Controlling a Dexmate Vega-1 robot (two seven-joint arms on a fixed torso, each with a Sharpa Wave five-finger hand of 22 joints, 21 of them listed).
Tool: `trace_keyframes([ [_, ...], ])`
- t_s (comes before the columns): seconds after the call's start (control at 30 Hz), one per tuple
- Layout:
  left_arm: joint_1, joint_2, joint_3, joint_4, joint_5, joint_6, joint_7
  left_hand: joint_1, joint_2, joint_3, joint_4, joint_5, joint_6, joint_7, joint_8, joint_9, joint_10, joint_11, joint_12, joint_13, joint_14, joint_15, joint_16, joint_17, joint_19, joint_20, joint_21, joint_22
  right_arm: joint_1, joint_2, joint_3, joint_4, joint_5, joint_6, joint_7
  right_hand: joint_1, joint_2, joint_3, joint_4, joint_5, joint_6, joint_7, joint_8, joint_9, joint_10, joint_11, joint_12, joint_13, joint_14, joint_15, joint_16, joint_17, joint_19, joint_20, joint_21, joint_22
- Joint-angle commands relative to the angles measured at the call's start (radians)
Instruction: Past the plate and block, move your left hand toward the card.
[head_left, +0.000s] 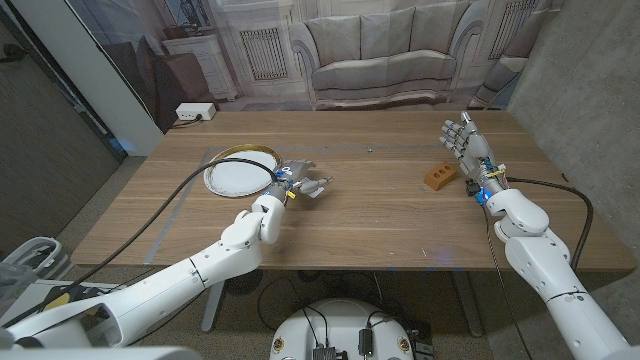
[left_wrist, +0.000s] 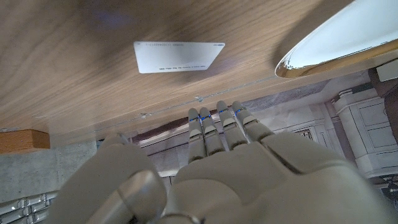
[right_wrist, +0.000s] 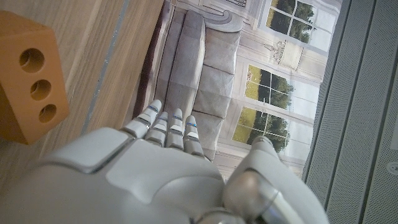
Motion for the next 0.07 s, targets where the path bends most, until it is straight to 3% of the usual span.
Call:
trace_keyframes([
  [0.03,-0.004,0.000,0.004,-0.001,-0.004,0.005,-0.007,0.010,0.002,-0.004,0.001,0.006,0.005,-0.001,-0.003,0.005,0.007,-0.011,-0.001,0.002,0.008,-0.054,-0.001,0.004,0.007,-0.057,-0.004,0.004,0.012,0.004,-0.006,0.012,0.004,-0.003,0.008,0.001,0.007,0.002,-0.006,0.004,0.006,-0.001,-0.001,0.004,0.006,-0.003,-0.001,0.006,0.006,0.004,-0.001,0.003,0.007,-0.008,0.000,0.003],
  [0.07,-0.004,0.001,0.004,-0.002,-0.004,0.005,-0.007,0.010,0.003,-0.004,0.001,0.006,0.005,-0.001,-0.003,0.005,0.008,-0.004,-0.001,0.002,0.008,-0.053,-0.001,0.004,0.006,-0.056,-0.004,0.004,0.014,0.004,-0.007,0.015,0.005,-0.002,0.011,0.001,0.007,0.002,-0.006,0.004,0.006,-0.001,-0.001,0.004,0.006,-0.003,-0.001,0.006,0.006,0.004,-0.001,0.003,0.008,-0.008,0.000,0.003],
])
